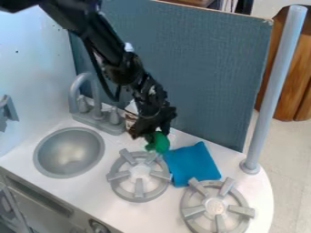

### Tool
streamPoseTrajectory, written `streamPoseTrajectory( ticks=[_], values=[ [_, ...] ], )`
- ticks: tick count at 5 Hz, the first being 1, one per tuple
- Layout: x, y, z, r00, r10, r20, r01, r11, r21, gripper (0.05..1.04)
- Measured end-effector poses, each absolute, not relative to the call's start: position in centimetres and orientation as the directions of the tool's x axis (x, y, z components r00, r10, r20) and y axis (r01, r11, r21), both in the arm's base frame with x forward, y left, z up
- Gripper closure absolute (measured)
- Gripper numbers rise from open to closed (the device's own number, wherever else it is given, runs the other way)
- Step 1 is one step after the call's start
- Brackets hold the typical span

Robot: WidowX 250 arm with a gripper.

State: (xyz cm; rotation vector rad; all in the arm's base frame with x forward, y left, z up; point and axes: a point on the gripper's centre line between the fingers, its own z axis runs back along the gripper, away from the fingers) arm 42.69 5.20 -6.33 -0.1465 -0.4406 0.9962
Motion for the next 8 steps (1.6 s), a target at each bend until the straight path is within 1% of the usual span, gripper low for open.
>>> streamPoseTrajectory(
  ticks=[1,3,4,5,6,7,8],
  values=[
    [40.6,4.6,-6.4,0.491,0.822,0.289,-0.759,0.567,-0.322,0.540],
    [37.7,2.2,-8.2,0.572,0.768,0.288,-0.711,0.639,-0.293,0.540],
    [37.7,1.1,-8.2,0.603,0.738,0.303,-0.678,0.674,-0.292,0.540],
    [37.6,-0.2,-8.9,0.629,0.718,0.298,-0.662,0.695,-0.280,0.540],
    [37.7,-2.0,-10.0,0.658,0.695,0.289,-0.649,0.718,-0.251,0.540],
    [37.5,-3.2,-11.7,0.693,0.667,0.274,-0.633,0.745,-0.211,0.540],
    [37.7,-3.1,-12.0,0.701,0.654,0.285,-0.626,0.755,-0.195,0.540]
  ],
)
